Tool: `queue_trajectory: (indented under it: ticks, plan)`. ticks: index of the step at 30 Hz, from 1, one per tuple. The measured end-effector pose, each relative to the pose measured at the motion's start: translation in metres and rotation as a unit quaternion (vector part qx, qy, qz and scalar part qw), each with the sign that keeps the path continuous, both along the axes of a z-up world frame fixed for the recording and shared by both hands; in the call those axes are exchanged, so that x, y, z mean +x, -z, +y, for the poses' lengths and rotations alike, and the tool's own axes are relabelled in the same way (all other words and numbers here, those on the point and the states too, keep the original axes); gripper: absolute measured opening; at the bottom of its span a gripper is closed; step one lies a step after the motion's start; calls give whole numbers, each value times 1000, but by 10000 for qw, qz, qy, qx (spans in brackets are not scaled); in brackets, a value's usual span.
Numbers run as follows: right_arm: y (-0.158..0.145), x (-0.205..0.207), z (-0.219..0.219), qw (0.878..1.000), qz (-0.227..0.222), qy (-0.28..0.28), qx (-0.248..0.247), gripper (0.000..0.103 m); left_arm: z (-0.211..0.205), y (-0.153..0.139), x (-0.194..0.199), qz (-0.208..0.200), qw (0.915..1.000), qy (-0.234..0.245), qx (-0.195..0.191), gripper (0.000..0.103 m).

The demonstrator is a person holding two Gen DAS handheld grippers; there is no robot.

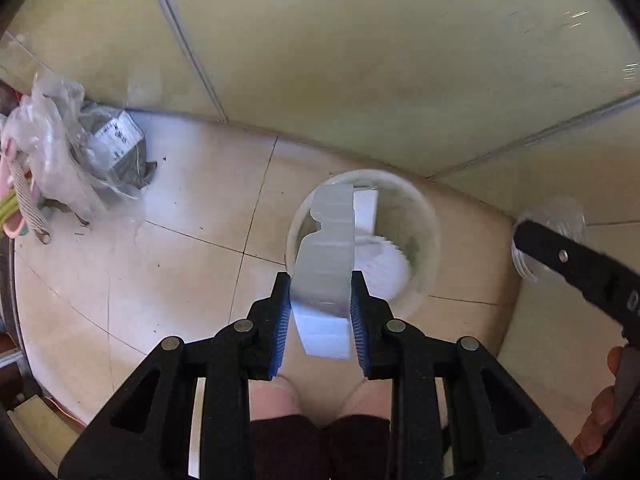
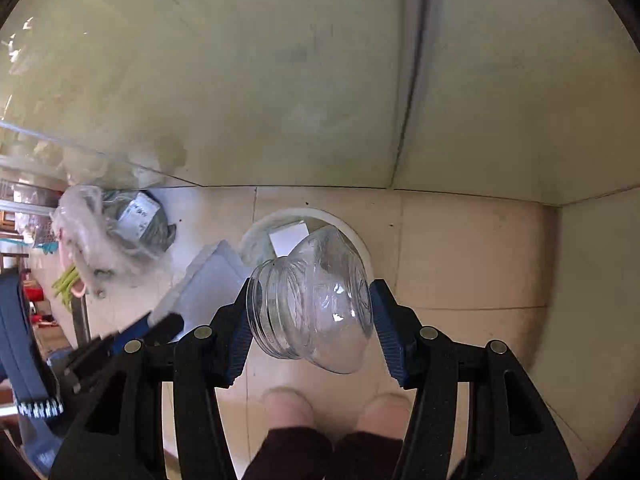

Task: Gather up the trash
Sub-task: 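Lower the card and clear bottle over the floor bin and open both tools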

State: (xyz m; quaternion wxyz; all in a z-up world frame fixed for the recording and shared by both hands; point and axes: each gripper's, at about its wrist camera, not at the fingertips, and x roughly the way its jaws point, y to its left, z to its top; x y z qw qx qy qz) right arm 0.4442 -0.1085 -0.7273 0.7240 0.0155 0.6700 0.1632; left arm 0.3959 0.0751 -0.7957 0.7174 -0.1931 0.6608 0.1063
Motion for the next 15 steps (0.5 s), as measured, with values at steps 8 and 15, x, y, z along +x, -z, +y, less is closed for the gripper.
queue_trajectory:
  ticks: [8,15]
  plan:
    - [38,6,21,9995,123,-287,-26,52,-4,45,1,99,9998,-101,-127,29]
    - [27,5,20,9988,137,-460,50,65,-6,31,-3,156,9996,-112,-223,30]
